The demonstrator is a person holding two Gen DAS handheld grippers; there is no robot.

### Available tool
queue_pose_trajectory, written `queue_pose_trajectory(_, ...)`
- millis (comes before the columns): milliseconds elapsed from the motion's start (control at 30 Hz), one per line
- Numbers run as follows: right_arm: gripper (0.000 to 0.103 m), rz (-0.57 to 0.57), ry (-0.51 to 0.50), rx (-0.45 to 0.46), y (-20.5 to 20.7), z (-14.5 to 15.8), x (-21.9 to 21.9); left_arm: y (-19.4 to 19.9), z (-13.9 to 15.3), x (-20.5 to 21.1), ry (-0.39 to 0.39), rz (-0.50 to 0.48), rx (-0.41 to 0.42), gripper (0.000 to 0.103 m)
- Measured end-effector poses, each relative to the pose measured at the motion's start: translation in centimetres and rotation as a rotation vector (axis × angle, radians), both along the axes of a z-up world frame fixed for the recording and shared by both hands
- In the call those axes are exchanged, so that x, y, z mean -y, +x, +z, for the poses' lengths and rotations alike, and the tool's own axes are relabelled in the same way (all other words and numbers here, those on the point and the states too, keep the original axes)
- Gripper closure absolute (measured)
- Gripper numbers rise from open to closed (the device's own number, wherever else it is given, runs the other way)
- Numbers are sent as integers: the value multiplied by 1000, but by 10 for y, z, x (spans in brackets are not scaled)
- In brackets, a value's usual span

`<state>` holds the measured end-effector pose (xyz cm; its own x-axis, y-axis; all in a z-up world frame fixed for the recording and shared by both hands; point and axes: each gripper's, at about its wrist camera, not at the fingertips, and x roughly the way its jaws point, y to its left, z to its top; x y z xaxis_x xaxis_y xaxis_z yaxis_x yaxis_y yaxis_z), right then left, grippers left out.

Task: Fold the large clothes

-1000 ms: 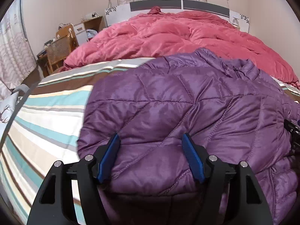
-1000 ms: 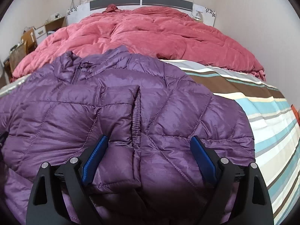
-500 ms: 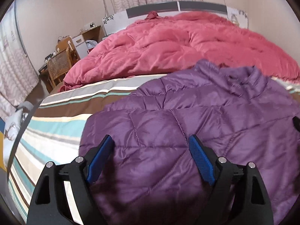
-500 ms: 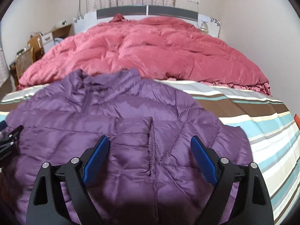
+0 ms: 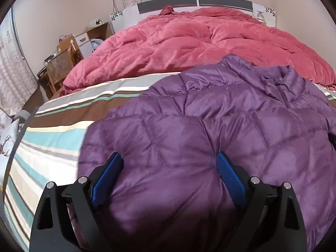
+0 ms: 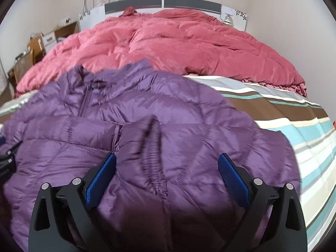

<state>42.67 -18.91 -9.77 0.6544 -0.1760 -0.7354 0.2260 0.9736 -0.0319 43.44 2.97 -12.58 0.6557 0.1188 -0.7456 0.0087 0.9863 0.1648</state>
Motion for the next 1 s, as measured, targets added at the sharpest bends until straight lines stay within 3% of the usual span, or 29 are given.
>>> queue_pose_trajectory(100,7,11,35,25,-24,11,7,-26,9,-9,11,-9,31,5)
queue_pose_trajectory(200,7,-14,51,-1,-44,7,18,-40,6,-20,3,13,10,3)
queue_pose_trajectory(367,6,-20,63,-47,-33,-14,22,-27,-13,-23,-16,15,-43,2)
queue_pose_trajectory(467,6,-20,19,-62,-29,-14,17,-27,-12,-20,1,14,-42,2)
queue_pose_trajectory(533,6,-19,45,-50,-34,-8,20,-36,-5,-21,7,12,-30,2)
queue_pose_trajectory(667,6,-1,127,-10,-73,18,26,-70,8,-25,3,-33,-16,2)
queue_pose_trajectory(833,7,88,117,-7,-133,35,23,-122,16,-39,-57,-105,-29,2)
queue_pose_trajectory(1000,26,90,151,-22,-186,33,36,-172,18,-57,-65,-103,-15,2)
